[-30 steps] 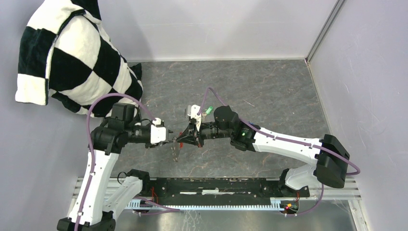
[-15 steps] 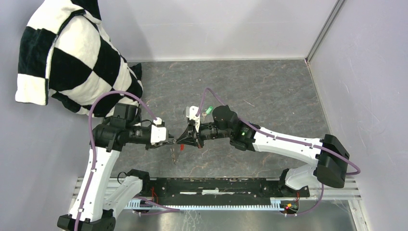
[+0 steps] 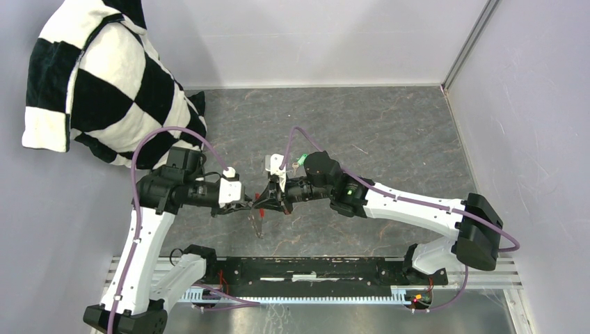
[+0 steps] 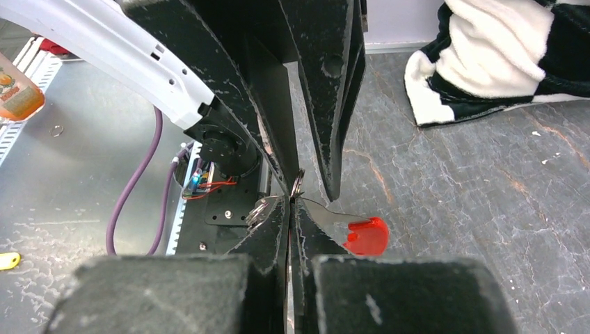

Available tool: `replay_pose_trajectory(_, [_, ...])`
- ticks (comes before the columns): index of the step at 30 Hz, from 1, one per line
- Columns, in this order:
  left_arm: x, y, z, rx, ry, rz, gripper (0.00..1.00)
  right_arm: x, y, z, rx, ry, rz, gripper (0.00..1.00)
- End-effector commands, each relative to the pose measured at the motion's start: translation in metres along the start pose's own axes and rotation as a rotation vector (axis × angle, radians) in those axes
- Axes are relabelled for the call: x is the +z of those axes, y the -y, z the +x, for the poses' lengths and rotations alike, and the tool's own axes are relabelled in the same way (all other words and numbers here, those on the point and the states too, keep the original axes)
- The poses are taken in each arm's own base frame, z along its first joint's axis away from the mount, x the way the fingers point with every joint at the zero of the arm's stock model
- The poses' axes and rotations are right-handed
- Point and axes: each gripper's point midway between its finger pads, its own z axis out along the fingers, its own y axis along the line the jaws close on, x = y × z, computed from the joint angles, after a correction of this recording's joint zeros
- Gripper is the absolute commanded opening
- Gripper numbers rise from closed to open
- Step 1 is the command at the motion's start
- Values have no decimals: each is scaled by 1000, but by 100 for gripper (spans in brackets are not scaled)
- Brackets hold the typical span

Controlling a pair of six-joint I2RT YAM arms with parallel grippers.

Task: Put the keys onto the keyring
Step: Pick up the keyring from the center of the board.

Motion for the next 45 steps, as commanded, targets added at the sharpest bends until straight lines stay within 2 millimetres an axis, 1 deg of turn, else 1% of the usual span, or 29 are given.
replay_pose_trajectory(1, [-8,-4,-18,106,29,-23,32,2,-4,-24,-52,43,-18,0])
replay_pose_trajectory(3, [-8,-3,-17,116,25,-28,29,2,-5,-24,-54,43,-20,0])
replay_pose_trajectory(6, [-8,-3,-17,127,27,-25,21,3,-5,-25,-53,42,-27,0])
replay_pose_trajectory(10, [-7,-4,-19,139,39,-16,5,6,-7,-28,-54,39,-43,0])
replay_pose_trajectory(11, [-6,-4,-19,138,41,-13,2,6,-8,-28,-55,37,-47,1])
replay_pose_trajectory(15, [-5,-4,-21,169,55,-9,2,5,-12,-33,-66,44,-69,1])
replay_pose_trajectory(18, [-6,-3,-24,263,68,-16,2,0,-17,-41,-83,64,-84,16])
replay_pose_trajectory(20, [-6,0,-27,348,87,-21,2,-8,-21,-49,-104,95,-86,29])
replay_pose_trajectory(21, [-6,2,-30,389,100,-24,2,-12,-22,-50,-142,108,-83,35])
replay_pose_trajectory(22, [-7,3,-33,432,112,-28,2,-19,-23,-55,-168,129,-65,38])
replay_pose_trajectory(23, [-8,5,-37,453,128,-30,2,-25,-22,-55,-185,143,-45,41])
replay_pose_trajectory(24, [-9,6,-43,485,145,-35,2,-34,-23,-60,-214,174,-21,43])
replay_pose_trajectory(26, [-11,9,-54,529,187,-40,2,-50,-25,-61,-248,225,20,46])
replay_pose_trajectory(30, [-18,16,-81,566,285,-42,2,-78,-31,-65,-302,335,82,46])
replay_pose_trajectory(32, [-22,17,-96,542,338,-39,2,-87,-33,-69,-312,378,100,45])
replay_pose_trajectory(36, [-33,15,-128,416,449,-21,2,-90,-41,-75,-315,430,68,43])
replay_pose_trajectory(39, [-38,19,-143,329,509,24,2,-89,-45,-85,-312,472,47,43])
replay_pose_trajectory(45, [-39,25,-145,239,524,67,2,-93,-53,-114,-350,555,35,43])
